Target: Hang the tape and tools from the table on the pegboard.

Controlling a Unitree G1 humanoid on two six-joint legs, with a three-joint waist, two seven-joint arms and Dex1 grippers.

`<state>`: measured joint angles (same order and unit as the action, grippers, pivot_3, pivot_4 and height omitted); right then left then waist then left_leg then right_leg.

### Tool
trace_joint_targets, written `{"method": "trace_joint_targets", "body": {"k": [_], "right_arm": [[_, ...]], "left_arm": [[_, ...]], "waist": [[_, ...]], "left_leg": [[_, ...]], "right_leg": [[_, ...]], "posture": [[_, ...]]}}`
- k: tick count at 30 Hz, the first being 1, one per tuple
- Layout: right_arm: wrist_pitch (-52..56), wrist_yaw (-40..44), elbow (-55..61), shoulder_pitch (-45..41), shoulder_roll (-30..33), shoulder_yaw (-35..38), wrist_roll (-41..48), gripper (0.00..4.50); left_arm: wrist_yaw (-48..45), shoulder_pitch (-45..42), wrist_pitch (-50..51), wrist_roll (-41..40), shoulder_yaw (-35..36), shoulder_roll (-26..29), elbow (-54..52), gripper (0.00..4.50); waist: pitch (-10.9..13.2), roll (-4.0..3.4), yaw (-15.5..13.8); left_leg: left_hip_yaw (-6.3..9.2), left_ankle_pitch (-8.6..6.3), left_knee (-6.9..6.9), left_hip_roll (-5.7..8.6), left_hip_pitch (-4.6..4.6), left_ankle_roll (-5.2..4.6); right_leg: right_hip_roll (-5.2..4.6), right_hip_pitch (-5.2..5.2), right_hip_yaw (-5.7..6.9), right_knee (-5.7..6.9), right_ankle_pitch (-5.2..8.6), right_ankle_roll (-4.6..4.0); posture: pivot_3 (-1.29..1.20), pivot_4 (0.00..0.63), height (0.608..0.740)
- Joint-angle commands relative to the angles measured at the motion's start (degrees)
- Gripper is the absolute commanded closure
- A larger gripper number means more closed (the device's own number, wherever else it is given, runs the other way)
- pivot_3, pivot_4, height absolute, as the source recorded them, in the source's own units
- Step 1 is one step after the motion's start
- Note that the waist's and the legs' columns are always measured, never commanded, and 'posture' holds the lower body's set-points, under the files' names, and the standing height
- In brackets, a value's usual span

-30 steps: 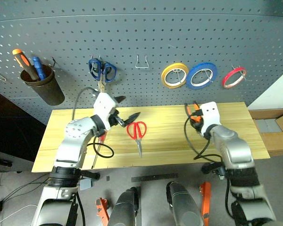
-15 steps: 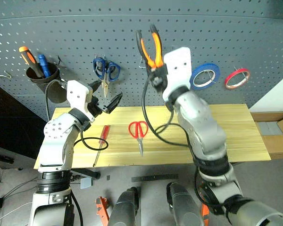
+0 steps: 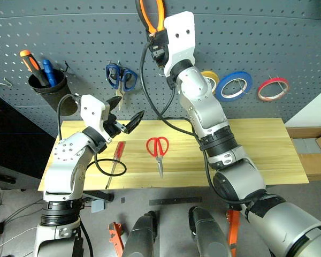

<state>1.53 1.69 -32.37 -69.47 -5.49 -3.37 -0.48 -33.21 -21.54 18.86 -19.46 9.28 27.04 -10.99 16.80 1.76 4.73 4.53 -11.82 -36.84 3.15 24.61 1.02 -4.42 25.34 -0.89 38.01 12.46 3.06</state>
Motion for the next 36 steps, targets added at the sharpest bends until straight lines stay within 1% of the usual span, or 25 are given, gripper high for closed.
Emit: {"method": "trace_joint_targets", "body": {"k": [1, 5, 11, 15, 21, 23, 24, 26, 28, 29, 32, 36], "right_arm": [[-7.09, -0.68, -5.72, -2.32, 0.47, 1.29, -0.34, 2.64], [-13.11, -1.57, -12.91, -1.66, 1.82, 0.70, -2.10, 2.64], [-16.20, -1.92, -16.00, -0.92, 2.38, 0.64, -3.12, 2.66], [-15.77, -1.84, -16.60, -0.25, 2.03, 0.47, -3.22, 2.66], [-11.09, -0.59, -15.25, 1.34, 1.65, -0.20, -3.27, 2.66], [-9.13, 0.09, -14.15, 2.06, 1.65, -0.37, -3.24, 1.93], [-7.88, 0.46, -13.35, 2.56, 1.70, -0.62, -3.38, 1.68], [-5.38, 1.25, -11.41, 3.64, 1.82, -1.16, -3.64, 1.01], [-1.10, 2.66, -8.16, 5.26, 2.02, -2.06, -3.88, 0.31], [1.81, 3.69, -5.54, 6.55, 2.14, -2.59, -3.83, 0.05], [11.90, 7.49, 3.91, 10.96, 2.87, -4.61, -3.72, 0.05], [30.41, 16.57, 25.40, 20.74, 6.90, -9.86, -2.06, 0.05]], "left_arm": [[0.22, -1.22, -0.43, -0.82, -0.38, -0.35, -2.10, 0.00], [0.48, -2.68, -1.09, -0.32, -1.18, -1.23, -1.03, 0.00], [0.22, -3.93, -2.15, 0.14, -2.13, -2.00, 0.53, 0.00], [0.17, -4.32, -2.80, 0.47, -2.40, -2.30, 1.41, 0.00], [0.53, -4.45, -2.92, 0.90, -2.94, -2.69, 2.28, 0.00], [0.72, -4.18, -2.62, 1.06, -3.17, -2.80, 2.31, 0.00], [0.83, -3.99, -2.23, 1.11, -3.38, -2.83, 2.26, 0.00], [1.03, -3.60, -1.67, 1.21, -3.87, -2.90, 2.18, 0.00], [1.44, -3.20, -1.22, 1.38, -4.33, -3.08, 2.17, 0.00], [1.93, -3.04, -0.74, 1.44, -4.51, -3.27, 2.23, 0.00], [3.31, -2.59, 1.22, 2.04, -5.14, -3.76, 2.30, 0.00], [6.27, -0.77, 8.82, 4.37, -8.44, -3.93, 1.84, 0.00]], "waist": [[-0.01, 0.01, -0.03], [-0.16, 0.13, -0.11], [-0.23, 0.22, -0.11], [-0.23, 0.22, -0.11], [-0.23, 0.22, -0.10], [-0.23, 0.22, -0.09], [-0.23, 0.22, -0.08], [-0.23, 0.22, -0.06], [-0.23, 0.22, -0.05], [-0.23, 0.22, -0.04], [-0.23, 0.22, -0.05], [-0.23, 0.21, -0.06]], "left_leg": [[0.00, 0.01, -0.01, -0.01, 0.00, 0.01], [0.06, 0.06, -0.04, -0.07, -0.01, 0.09], [0.03, 0.12, -0.05, -0.26, -0.01, 0.17], [0.00, 0.12, -0.05, -0.43, -0.01, 0.20], [-0.03, 0.13, -0.05, -0.44, -0.01, 0.20], [-0.03, 0.13, -0.05, -0.47, -0.01, 0.20], [-0.03, 0.13, -0.05, -0.47, -0.01, 0.21], [-0.03, 0.13, -0.07, -0.49, -0.01, 0.21], [-0.04, 0.13, -0.09, -0.50, -0.01, 0.21], [-0.04, 0.13, -0.10, -0.51, -0.01, 0.21], [-0.03, 0.13, -0.09, -0.52, -0.01, 0.21], [-0.04, 0.11, -0.07, -0.53, 0.00, 0.21]], "right_leg": [[0.02, 0.00, 0.00, 0.00, -0.01, -0.02], [0.10, -0.02, 0.03, 0.05, -0.06, -0.08], [0.28, -0.01, 0.03, 0.04, -0.13, -0.19], [0.41, -0.01, 0.05, 0.03, -0.15, -0.23], [0.42, -0.01, 0.03, 0.03, -0.17, -0.25], [0.44, 0.00, 0.04, 0.03, -0.18, -0.27], [0.45, 0.00, 0.04, 0.03, -0.18, -0.28], [0.46, -0.01, 0.04, 0.03, -0.19, -0.30], [0.46, -0.01, 0.03, 0.04, -0.21, -0.32], [0.47, -0.01, 0.04, 0.04, -0.21, -0.32], [0.48, 0.00, 0.05, 0.03, -0.21, -0.32], [0.48, -0.01, 0.04, -0.01, -0.21, -0.32]], "posture": [[-0.03, 0.215, 0.740], [-0.03, 0.213, 0.740], [-0.04, 0.216, 0.740], [-0.05, 0.217, 0.740], [-0.05, 0.221, 0.740], [-0.06, 0.222, 0.740], [-0.06, 0.222, 0.740], [-0.07, 0.224, 0.740], [-0.08, 0.226, 0.740], [-0.08, 0.226, 0.740], [-0.08, 0.229, 0.740], [-0.09, 0.234, 0.740]]}}
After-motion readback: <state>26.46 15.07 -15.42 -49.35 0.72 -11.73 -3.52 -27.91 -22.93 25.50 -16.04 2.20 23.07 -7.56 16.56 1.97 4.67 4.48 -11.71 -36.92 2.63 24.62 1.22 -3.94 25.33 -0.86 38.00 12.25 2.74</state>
